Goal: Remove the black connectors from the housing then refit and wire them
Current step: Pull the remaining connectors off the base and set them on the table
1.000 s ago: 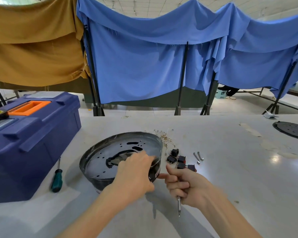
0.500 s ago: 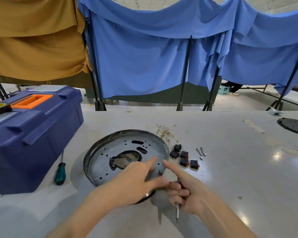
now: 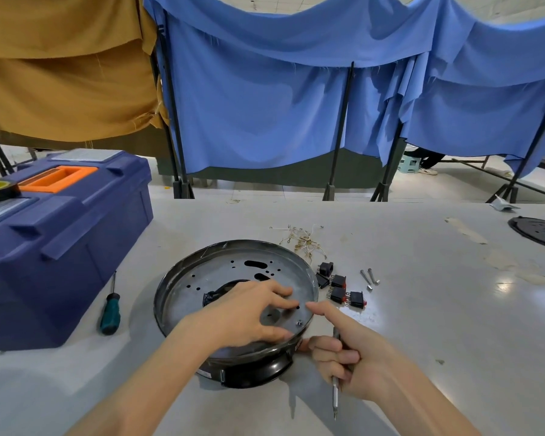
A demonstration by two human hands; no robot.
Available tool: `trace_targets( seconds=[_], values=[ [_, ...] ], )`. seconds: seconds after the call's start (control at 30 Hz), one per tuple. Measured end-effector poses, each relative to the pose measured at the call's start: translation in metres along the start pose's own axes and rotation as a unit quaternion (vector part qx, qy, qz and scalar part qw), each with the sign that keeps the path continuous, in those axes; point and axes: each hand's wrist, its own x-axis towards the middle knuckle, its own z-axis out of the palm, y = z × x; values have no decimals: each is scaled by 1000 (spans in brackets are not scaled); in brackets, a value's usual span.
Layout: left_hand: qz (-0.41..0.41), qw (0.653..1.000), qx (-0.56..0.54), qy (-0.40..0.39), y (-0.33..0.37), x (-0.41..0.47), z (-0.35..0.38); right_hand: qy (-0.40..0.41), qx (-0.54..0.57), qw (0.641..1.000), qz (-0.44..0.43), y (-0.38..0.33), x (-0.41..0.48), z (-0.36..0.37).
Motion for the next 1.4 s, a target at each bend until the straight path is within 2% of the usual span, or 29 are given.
trace_targets(
  seconds=[0.23,0.43,0.63,0.73,0.93,1.13,1.3,1.4],
  values=[
    [9,998,-54,20,-5,-1,12,-66,140,988,-3,3,-11,1],
    [4,997,-79,26,-3,-3,18,-89,171,981,-14,10,-23,3],
    [6,997,-67,24,-2,-3,23,-48,211,975,-41,6,-25,-2],
    [4,997,-67,23,-3,-3,23,-13,210,974,-82,-4,-19,-9],
    [2,998,-51,25,1,-4,19,38,145,965,-216,-38,-3,-5],
    [10,1000,-1,21,10,0,10,-87,57,940,-325,-57,3,7],
    [8,1000,-14,24,6,2,12,-107,-66,914,-385,-45,16,5],
    [12,999,-38,32,2,0,17,-105,-96,907,-396,-37,20,2]
  ],
)
